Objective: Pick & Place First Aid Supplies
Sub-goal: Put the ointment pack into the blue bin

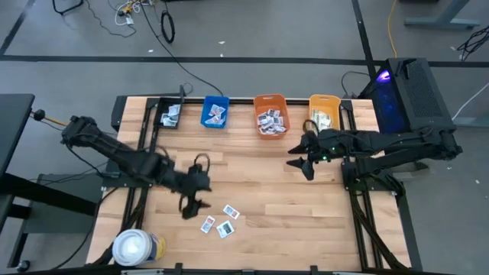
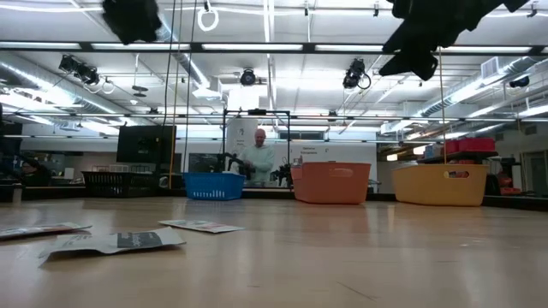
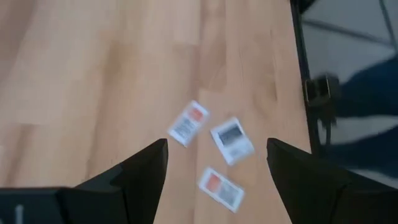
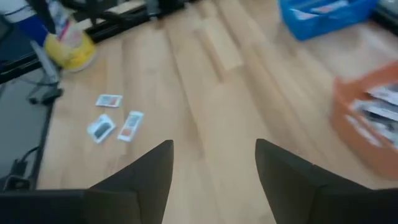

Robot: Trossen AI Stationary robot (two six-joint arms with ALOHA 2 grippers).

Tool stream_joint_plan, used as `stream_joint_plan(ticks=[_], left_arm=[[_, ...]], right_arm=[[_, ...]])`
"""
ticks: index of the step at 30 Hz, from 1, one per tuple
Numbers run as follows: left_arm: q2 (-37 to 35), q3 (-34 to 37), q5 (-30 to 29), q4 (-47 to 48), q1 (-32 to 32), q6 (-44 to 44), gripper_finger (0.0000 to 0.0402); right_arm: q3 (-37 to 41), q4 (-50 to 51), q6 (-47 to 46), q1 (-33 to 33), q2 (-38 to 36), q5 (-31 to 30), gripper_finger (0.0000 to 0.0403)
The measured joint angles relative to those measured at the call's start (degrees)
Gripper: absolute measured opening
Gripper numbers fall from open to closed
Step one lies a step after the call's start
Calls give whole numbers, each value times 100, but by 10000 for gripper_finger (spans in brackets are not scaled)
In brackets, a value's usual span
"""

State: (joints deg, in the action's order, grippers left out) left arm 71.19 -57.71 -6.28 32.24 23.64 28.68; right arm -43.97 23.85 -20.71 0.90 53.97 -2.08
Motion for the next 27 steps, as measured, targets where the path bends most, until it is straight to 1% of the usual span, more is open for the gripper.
stream_joint_plan(ticks=[3,5,7,13,17,22,24,27], left_arm=[[13,7,-329,147,466,159,275],[6,0,-591,249,652,263,275],[-6,2,-728,419,828,378,275],[5,2,-660,667,1147,418,275],[5,2,-850,716,1245,676,275],[5,2,-853,678,1329,706,275],[7,2,-855,695,1327,930,275],[7,2,-851,687,1325,1732,275]], right_arm=[[0,-227,-13,313,203,-1,229],[0,-470,-24,517,369,1,229],[0,-612,-107,717,538,-1,229],[-2,-1180,-342,1313,1034,-239,229],[-2,-1512,-450,1630,1318,-507,229],[-2,-1851,-525,1934,1559,-718,229],[-2,-1905,-518,2053,1624,-864,229],[-2,-1899,-536,2214,1667,-1044,229]])
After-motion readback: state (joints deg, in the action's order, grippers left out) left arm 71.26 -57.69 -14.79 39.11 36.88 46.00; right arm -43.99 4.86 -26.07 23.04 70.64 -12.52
